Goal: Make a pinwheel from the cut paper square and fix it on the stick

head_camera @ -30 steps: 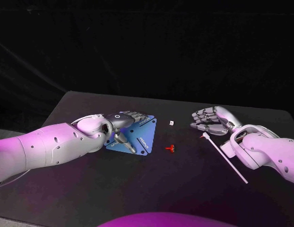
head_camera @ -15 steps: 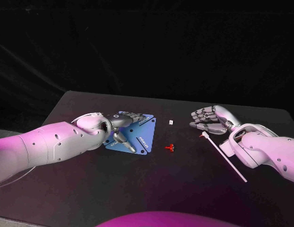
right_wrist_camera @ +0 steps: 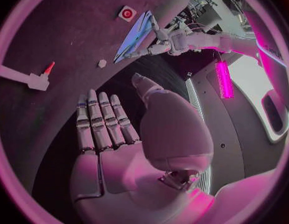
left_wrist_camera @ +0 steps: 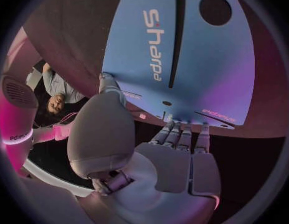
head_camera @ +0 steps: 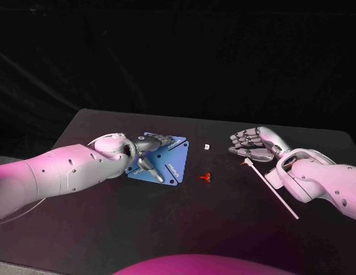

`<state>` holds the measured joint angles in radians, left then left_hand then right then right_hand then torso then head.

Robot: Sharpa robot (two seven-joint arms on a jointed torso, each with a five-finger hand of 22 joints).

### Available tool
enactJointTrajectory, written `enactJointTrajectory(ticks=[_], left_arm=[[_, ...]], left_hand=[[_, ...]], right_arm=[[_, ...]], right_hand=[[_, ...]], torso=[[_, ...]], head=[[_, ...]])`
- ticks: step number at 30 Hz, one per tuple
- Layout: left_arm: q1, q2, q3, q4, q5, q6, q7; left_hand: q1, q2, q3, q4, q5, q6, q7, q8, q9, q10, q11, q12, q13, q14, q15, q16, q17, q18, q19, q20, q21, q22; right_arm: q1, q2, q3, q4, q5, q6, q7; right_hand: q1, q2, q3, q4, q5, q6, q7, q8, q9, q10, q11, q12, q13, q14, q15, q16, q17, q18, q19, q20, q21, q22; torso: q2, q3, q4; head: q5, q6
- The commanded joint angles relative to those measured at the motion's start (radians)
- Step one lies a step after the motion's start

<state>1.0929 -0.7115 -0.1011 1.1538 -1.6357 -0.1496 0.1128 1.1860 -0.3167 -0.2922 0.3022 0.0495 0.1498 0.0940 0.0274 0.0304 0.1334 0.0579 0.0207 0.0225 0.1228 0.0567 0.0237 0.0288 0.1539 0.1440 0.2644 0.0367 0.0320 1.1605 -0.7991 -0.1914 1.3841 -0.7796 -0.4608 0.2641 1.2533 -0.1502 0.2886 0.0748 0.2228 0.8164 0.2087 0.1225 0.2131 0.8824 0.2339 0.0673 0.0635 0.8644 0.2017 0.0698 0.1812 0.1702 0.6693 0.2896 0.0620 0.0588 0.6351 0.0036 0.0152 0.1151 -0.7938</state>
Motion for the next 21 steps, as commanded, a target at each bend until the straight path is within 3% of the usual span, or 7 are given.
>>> enactJointTrajectory(ticks=[1,7,9,16,21], left_arm=[[-0.01,0.004,-0.008,-0.011,-0.025,0.058,-0.038],[-0.01,0.005,-0.009,-0.016,-0.032,0.052,-0.041],[-0.01,0.005,-0.009,-0.017,-0.03,0.049,-0.039],[-0.01,0.004,-0.009,-0.017,-0.016,0.036,-0.03],[-0.01,0.001,-0.009,-0.014,-0.006,0.019,-0.023]], left_hand=[[0.019,0.0,-0.002,-0.002,0.001,0.009,0.002,0.007,0.002,0.013,0.0,0.006,0.002,0.019,0.002,0.009,0.004,0.015,0.013,0.0,0.007,0.004],[0.059,0.001,0.023,-0.002,0.002,0.087,0.003,0.031,0.019,0.089,0.001,0.025,0.015,0.099,0.004,0.035,0.022,0.025,0.062,-0.003,0.024,0.015],[0.091,0.002,0.039,0.001,-0.001,0.151,0.017,0.058,0.034,0.154,0.008,0.047,0.025,0.16,-0.004,0.061,0.036,0.031,0.107,-0.008,0.043,0.025],[0.119,0.006,0.046,0.0,0.003,0.263,0.022,0.1,0.06,0.269,0.014,0.079,0.041,0.259,-0.002,0.097,0.058,0.033,0.183,-0.014,0.071,0.04],[0.14,0.008,0.043,0.001,0.004,0.293,0.026,0.115,0.068,0.303,0.017,0.082,0.04,0.301,0.001,0.112,0.066,0.031,0.237,-0.021,0.09,0.048]], right_arm=[[-0.001,0.001,0.0,0.003,-0.006,0.02,0.0],[-0.001,0.002,0.0,0.005,-0.005,0.022,0.0],[-0.001,0.002,0.0,0.005,-0.005,0.023,0.0],[-0.001,0.002,0.0,0.005,-0.004,0.024,0.0],[-0.001,0.004,0.0,0.006,-0.022,0.021,-0.002]], right_hand=[[0.0,0.009,-0.005,0.002,0.004,0.002,0.069,0.001,-0.001,0.007,-0.001,-0.004,0.0,0.004,0.002,-0.001,-0.001,-0.015,0.004,0.0,-0.002,0.001],[0.001,0.011,-0.006,0.002,0.007,0.004,0.068,0.002,-0.001,0.008,-0.002,-0.003,0.0,0.007,0.002,0.0,-0.002,-0.015,0.007,0.0,-0.002,0.001],[0.001,0.011,-0.007,0.002,0.008,0.004,0.068,0.002,-0.002,0.009,-0.002,-0.003,0.0,0.008,0.002,0.0,-0.002,-0.015,0.008,0.0,-0.002,0.002],[0.001,0.012,-0.007,0.002,0.009,0.005,0.068,0.003,-0.002,0.011,-0.002,-0.003,0.0,0.01,0.002,0.001,-0.002,-0.015,0.01,0.0,-0.001,0.002],[0.005,0.014,-0.008,0.0,0.013,0.008,0.067,0.005,-0.002,0.015,-0.003,-0.003,0.0,0.014,0.001,0.002,-0.004,-0.014,0.012,0.0,-0.001,0.002]], torso=[[0.0,0.0001,0.0002],[0.0,0.0003,0.0005],[0.0,0.0002,0.0003],[0.0,0.0001,0.0004],[0.0,0.0009,0.0009]], head=[[-0.001,-0.001],[-0.002,-0.002],[-0.002,-0.002],[-0.003,-0.002],[-0.003,0.0]])
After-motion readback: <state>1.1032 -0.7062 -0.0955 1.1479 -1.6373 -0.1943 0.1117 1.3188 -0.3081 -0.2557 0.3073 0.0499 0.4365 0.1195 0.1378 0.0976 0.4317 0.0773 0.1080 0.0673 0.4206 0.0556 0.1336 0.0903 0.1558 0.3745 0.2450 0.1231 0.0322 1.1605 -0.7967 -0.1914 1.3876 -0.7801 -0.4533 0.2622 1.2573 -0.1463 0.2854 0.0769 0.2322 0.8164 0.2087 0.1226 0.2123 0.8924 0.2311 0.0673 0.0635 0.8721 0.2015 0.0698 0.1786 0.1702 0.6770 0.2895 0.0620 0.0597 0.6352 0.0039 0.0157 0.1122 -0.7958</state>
